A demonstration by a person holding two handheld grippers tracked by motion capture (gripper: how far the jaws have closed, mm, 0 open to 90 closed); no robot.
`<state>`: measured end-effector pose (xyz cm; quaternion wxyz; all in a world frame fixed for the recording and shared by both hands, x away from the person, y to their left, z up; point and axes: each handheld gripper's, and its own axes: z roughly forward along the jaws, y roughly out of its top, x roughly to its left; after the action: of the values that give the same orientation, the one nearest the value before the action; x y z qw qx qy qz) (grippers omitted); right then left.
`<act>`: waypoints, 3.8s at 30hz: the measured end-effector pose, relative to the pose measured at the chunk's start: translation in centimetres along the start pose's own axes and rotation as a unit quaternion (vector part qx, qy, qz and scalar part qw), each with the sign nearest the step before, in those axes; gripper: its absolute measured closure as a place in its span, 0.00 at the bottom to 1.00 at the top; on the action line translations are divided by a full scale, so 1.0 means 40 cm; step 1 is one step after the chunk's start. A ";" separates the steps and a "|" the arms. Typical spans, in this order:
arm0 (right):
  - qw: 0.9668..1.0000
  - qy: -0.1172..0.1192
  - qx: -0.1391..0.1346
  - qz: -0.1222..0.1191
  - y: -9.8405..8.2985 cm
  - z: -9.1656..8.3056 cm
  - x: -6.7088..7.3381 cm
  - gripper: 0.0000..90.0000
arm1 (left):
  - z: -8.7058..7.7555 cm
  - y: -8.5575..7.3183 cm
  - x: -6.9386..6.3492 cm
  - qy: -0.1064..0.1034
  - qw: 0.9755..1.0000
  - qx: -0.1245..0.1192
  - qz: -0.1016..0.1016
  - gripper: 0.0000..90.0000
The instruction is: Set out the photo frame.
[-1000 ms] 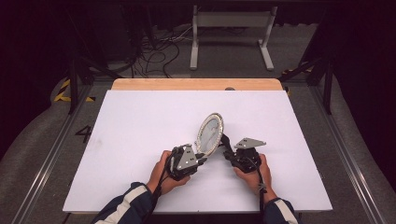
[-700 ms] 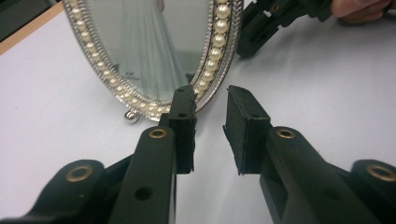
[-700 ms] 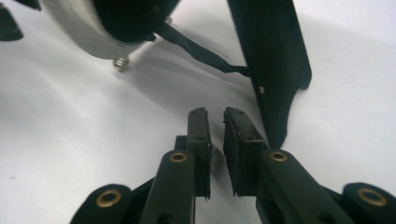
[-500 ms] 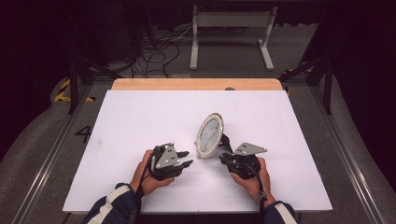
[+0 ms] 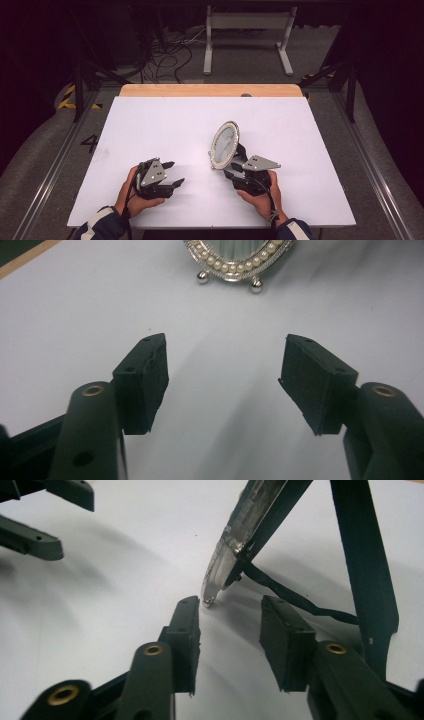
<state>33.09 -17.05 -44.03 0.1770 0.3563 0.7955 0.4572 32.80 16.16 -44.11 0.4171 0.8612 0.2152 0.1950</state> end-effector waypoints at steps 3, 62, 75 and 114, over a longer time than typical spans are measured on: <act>1.000 -0.002 -0.008 0.004 0.004 0.004 0.001 0.61 | -0.016 -0.019 0.003 0.011 1.000 0.003 -0.009 0.34; 0.998 -0.013 -0.028 0.051 0.032 0.070 -0.018 0.79 | -0.039 -0.050 0.009 0.037 0.998 0.030 -0.029 0.26; 0.998 0.028 -0.009 0.047 0.021 0.038 -0.038 0.84 | 0.030 0.010 0.037 -0.001 0.999 0.016 -0.027 0.25; 0.998 -0.033 -0.049 0.029 0.007 -0.089 0.005 0.68 | 0.297 0.177 0.096 -0.128 0.989 -0.030 -0.074 0.29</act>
<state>30.88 -18.95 -41.94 0.2067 0.3850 0.7554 0.4883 43.59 6.73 -44.67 0.4799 0.8481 0.2169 0.0581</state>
